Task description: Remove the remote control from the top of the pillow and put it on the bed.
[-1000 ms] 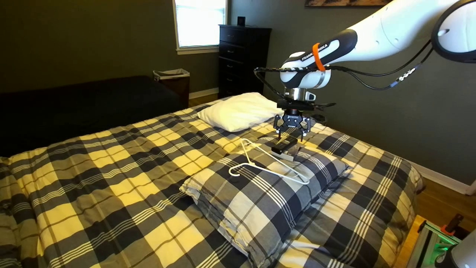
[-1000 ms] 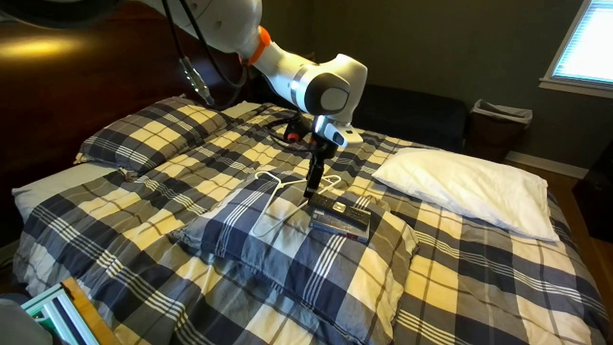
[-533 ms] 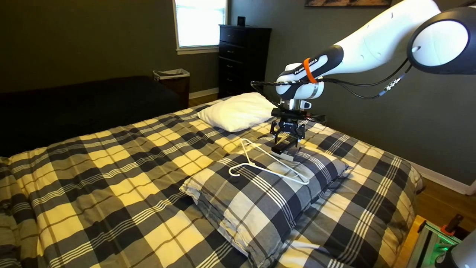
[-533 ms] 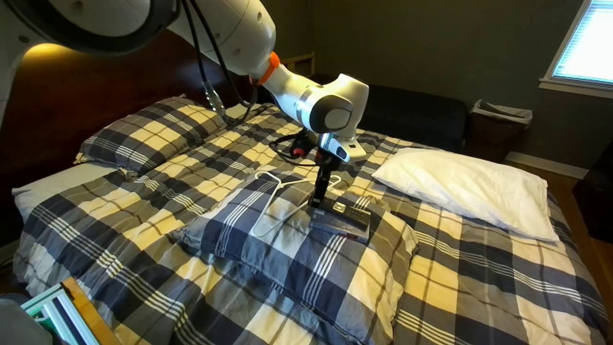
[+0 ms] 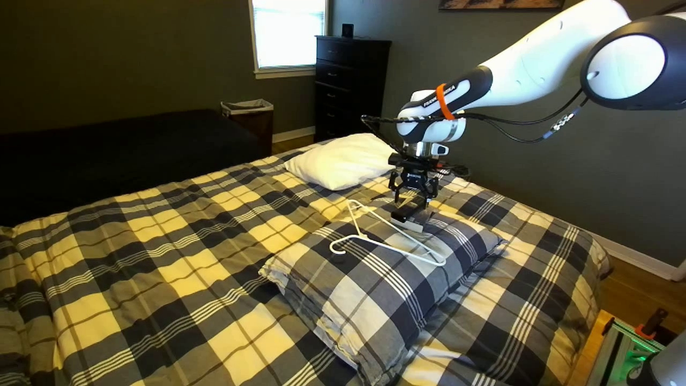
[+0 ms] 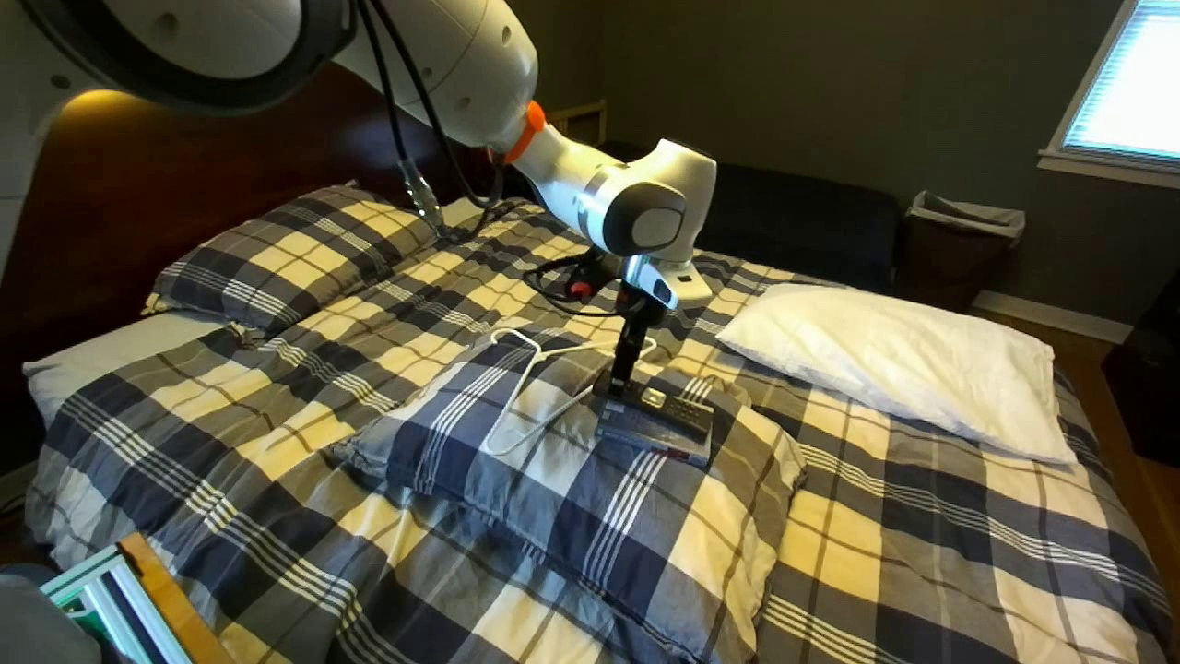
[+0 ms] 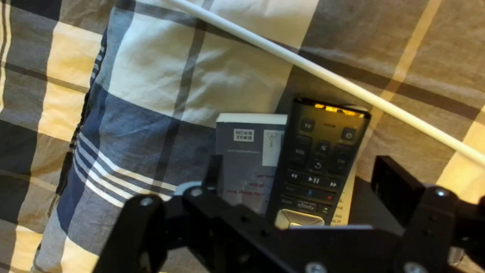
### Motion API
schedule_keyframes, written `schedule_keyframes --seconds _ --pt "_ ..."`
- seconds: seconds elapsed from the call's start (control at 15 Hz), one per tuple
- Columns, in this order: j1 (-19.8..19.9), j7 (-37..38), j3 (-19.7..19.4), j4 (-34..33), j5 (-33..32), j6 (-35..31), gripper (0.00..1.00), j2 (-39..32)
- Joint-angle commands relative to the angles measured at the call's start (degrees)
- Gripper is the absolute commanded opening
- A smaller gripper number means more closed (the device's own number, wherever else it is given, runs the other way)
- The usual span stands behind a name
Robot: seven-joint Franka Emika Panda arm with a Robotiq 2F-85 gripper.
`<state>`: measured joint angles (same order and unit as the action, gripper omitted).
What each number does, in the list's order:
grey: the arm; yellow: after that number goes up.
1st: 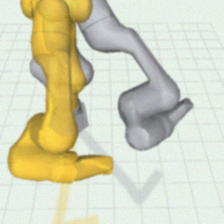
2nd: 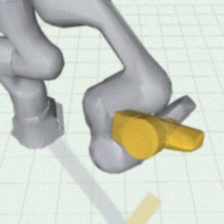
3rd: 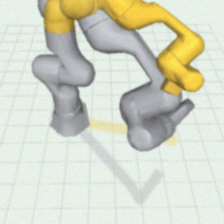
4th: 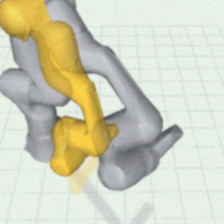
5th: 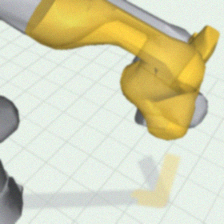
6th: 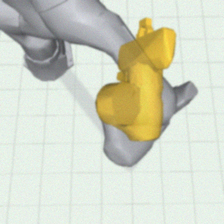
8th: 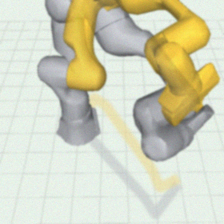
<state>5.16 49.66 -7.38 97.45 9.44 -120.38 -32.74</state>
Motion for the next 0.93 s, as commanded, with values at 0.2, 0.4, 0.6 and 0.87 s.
schedule_keyframes --seconds 0.2,0.4,0.6,0.87 --pt "-0.9 6.3 -0.9 -6.5 0.8 -3.1 1.00 -7.3" --pt "-0.9 6.8 -0.7 -9.4 0.6 -2.4 1.00 -9.8" --pt "-0.6 6.1 -0.3 -11.7 0.9 -2.0 0.75 -11.8" --pt "-0.4 6.0 -0.3 -13.4 1.1 -1.6 0.49 -13.4"
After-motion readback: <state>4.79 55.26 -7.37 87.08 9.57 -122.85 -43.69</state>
